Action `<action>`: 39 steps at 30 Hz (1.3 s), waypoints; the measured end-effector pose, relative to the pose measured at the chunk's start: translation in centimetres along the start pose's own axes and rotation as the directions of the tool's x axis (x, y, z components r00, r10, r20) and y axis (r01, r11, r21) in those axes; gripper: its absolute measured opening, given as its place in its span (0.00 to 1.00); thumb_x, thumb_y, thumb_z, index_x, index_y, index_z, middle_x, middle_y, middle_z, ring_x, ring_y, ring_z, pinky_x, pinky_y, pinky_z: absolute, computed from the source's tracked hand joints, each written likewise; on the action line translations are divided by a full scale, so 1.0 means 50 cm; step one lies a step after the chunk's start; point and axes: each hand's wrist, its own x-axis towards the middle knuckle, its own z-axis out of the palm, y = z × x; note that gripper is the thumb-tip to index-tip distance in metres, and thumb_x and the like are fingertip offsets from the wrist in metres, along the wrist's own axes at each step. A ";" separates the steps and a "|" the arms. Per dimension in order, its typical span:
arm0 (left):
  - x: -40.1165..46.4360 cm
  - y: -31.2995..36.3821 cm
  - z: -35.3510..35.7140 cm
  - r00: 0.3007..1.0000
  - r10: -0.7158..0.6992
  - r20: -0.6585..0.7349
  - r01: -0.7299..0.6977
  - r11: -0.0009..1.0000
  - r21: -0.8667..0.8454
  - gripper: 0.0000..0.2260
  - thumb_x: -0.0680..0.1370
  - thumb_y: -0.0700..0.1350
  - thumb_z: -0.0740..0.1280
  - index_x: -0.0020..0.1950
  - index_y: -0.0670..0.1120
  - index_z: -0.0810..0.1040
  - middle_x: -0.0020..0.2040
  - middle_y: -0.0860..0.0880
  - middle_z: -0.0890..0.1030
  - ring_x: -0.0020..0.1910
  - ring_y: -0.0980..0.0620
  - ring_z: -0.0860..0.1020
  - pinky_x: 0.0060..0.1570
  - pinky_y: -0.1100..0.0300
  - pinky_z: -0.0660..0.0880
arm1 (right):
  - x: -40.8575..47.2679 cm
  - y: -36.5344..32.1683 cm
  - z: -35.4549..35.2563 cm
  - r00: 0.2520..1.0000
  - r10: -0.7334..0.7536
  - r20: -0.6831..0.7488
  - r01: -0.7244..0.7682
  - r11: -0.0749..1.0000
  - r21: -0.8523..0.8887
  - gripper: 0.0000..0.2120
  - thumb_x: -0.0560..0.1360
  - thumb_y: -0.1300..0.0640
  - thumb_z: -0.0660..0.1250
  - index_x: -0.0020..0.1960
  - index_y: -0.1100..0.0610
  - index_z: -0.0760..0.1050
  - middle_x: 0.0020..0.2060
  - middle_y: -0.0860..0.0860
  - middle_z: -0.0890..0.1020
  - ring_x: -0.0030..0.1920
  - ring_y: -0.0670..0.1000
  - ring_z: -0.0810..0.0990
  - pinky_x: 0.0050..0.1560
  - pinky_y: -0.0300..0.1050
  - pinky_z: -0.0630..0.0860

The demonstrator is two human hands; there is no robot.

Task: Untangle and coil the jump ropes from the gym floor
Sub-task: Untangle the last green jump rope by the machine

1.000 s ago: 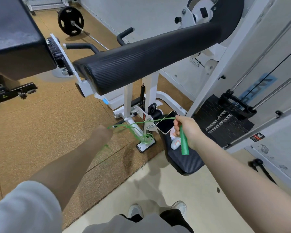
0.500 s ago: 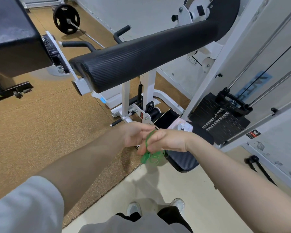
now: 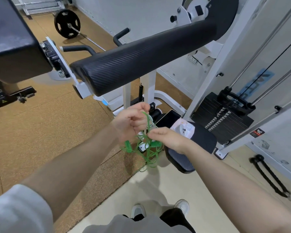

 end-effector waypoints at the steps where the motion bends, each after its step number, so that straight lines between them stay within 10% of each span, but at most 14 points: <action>1: -0.004 0.002 -0.011 0.998 0.028 -0.058 -0.027 0.999 0.018 0.08 0.67 0.33 0.56 0.40 0.44 0.68 0.21 0.55 0.60 0.19 0.59 0.54 0.20 0.67 0.55 | 0.002 0.002 -0.003 1.000 0.008 -0.016 -0.007 0.999 0.034 0.17 0.79 0.56 0.62 0.33 0.47 0.79 0.33 0.42 0.78 0.37 0.44 0.75 0.45 0.39 0.72; 6: -0.016 -0.005 -0.075 0.935 -0.095 -0.342 0.242 0.876 0.417 0.10 0.75 0.31 0.60 0.51 0.44 0.73 0.26 0.53 0.67 0.21 0.58 0.60 0.19 0.66 0.56 | 0.006 0.019 -0.042 0.968 -0.016 -0.249 -0.004 0.997 -0.082 0.12 0.78 0.60 0.62 0.38 0.62 0.77 0.33 0.56 0.76 0.31 0.48 0.72 0.36 0.41 0.70; 11: -0.013 -0.039 -0.089 0.870 -0.113 -0.480 0.487 0.044 0.872 0.10 0.78 0.46 0.63 0.56 0.44 0.76 0.39 0.49 0.74 0.36 0.50 0.72 0.30 0.62 0.66 | 0.006 0.043 -0.073 0.955 -0.057 -0.291 -0.112 0.838 -0.533 0.05 0.75 0.62 0.63 0.41 0.57 0.73 0.41 0.53 0.78 0.42 0.52 0.74 0.41 0.41 0.67; 13: -0.003 -0.049 -0.092 0.866 -0.077 -0.494 0.493 -0.034 0.870 0.12 0.80 0.46 0.60 0.59 0.42 0.77 0.49 0.47 0.79 0.45 0.46 0.77 0.39 0.58 0.72 | -0.001 0.042 -0.070 0.958 -0.007 -0.287 -0.142 0.857 -0.495 0.04 0.75 0.62 0.62 0.43 0.57 0.75 0.42 0.51 0.78 0.44 0.51 0.75 0.43 0.42 0.70; 15: 0.003 -0.053 -0.095 0.826 -0.124 -0.549 0.563 0.142 0.814 0.15 0.82 0.48 0.55 0.55 0.42 0.79 0.42 0.45 0.78 0.31 0.48 0.73 0.29 0.56 0.70 | -0.004 0.044 -0.073 0.975 0.034 -0.220 -0.166 0.769 -0.617 0.05 0.74 0.61 0.62 0.47 0.56 0.77 0.43 0.49 0.78 0.46 0.52 0.76 0.45 0.43 0.72; 18: 0.002 -0.052 -0.117 0.733 -0.169 -0.659 0.470 0.825 0.312 0.25 0.82 0.57 0.52 0.45 0.40 0.81 0.24 0.51 0.64 0.20 0.55 0.59 0.19 0.64 0.58 | -0.020 0.055 -0.089 0.976 0.095 -0.196 -0.212 0.626 -0.750 0.10 0.76 0.60 0.61 0.53 0.54 0.79 0.47 0.47 0.76 0.51 0.52 0.76 0.44 0.42 0.69; 20: -0.004 -0.051 -0.132 0.720 -0.193 -0.667 0.296 0.954 0.043 0.26 0.82 0.56 0.50 0.45 0.41 0.81 0.21 0.54 0.61 0.18 0.56 0.57 0.16 0.66 0.55 | -0.033 0.072 -0.107 0.968 0.045 -0.248 -0.214 0.671 -0.710 0.10 0.76 0.61 0.61 0.51 0.55 0.80 0.49 0.49 0.79 0.51 0.53 0.77 0.45 0.43 0.70; 24: -0.010 -0.063 -0.112 0.780 -0.245 -0.576 0.115 0.961 -0.253 0.28 0.81 0.60 0.46 0.51 0.44 0.80 0.23 0.51 0.71 0.17 0.58 0.54 0.18 0.66 0.51 | -0.035 0.077 -0.108 0.983 -0.080 -0.164 -0.067 0.677 -0.733 0.07 0.72 0.60 0.66 0.36 0.55 0.79 0.40 0.45 0.76 0.48 0.55 0.74 0.51 0.46 0.69; 26: -0.007 -0.070 -0.103 0.821 -0.195 -0.536 -0.003 0.938 -0.346 0.29 0.80 0.62 0.44 0.56 0.47 0.79 0.40 0.45 0.84 0.18 0.58 0.55 0.17 0.67 0.53 | -0.027 0.073 -0.096 0.984 -0.032 -0.177 -0.097 0.735 -0.671 0.13 0.75 0.57 0.66 0.31 0.54 0.72 0.34 0.46 0.73 0.41 0.52 0.73 0.44 0.44 0.68; 30: -0.005 -0.069 -0.101 0.837 -0.089 -0.540 -0.144 0.916 -0.374 0.28 0.80 0.63 0.44 0.58 0.49 0.77 0.55 0.43 0.82 0.20 0.58 0.58 0.20 0.68 0.59 | -0.019 0.079 -0.091 0.927 0.033 -0.373 -0.206 0.877 -0.435 0.04 0.77 0.62 0.62 0.50 0.56 0.72 0.40 0.55 0.77 0.42 0.55 0.74 0.39 0.43 0.67; 33: -0.003 -0.068 -0.106 0.788 -0.024 -0.615 -0.203 0.934 -0.295 0.26 0.80 0.63 0.45 0.50 0.44 0.72 0.60 0.45 0.78 0.42 0.50 0.78 0.47 0.56 0.76 | -0.029 0.077 -0.090 0.951 0.164 -0.263 -0.310 0.543 -0.780 0.14 0.76 0.60 0.60 0.59 0.52 0.76 0.50 0.55 0.80 0.55 0.57 0.73 0.50 0.45 0.66; 35: -0.008 -0.059 -0.113 0.722 -0.007 -0.692 -0.280 0.911 -0.302 0.23 0.79 0.62 0.49 0.53 0.44 0.70 0.60 0.47 0.75 0.64 0.45 0.72 0.66 0.44 0.66 | -0.036 0.079 -0.084 0.945 0.194 -0.262 -0.317 0.356 -0.879 0.12 0.76 0.59 0.58 0.53 0.50 0.78 0.50 0.52 0.80 0.55 0.57 0.72 0.53 0.49 0.63; 37: -0.017 -0.055 -0.129 0.637 0.005 -0.771 -0.252 0.947 -0.201 0.22 0.79 0.62 0.51 0.56 0.45 0.71 0.66 0.47 0.71 0.71 0.44 0.64 0.71 0.42 0.57 | -0.041 0.085 -0.081 0.902 0.177 -0.393 -0.414 0.611 -0.675 0.10 0.76 0.61 0.56 0.43 0.53 0.76 0.44 0.52 0.79 0.49 0.56 0.73 0.48 0.47 0.63; 39: -0.027 -0.060 -0.151 0.578 0.039 -0.815 -0.039 0.999 0.020 0.23 0.79 0.63 0.50 0.57 0.46 0.72 0.71 0.44 0.66 0.72 0.43 0.62 0.72 0.44 0.56 | -0.038 0.096 -0.086 0.793 0.259 -0.552 -0.301 0.954 0.015 0.13 0.75 0.67 0.53 0.37 0.57 0.71 0.35 0.53 0.77 0.40 0.54 0.72 0.43 0.44 0.67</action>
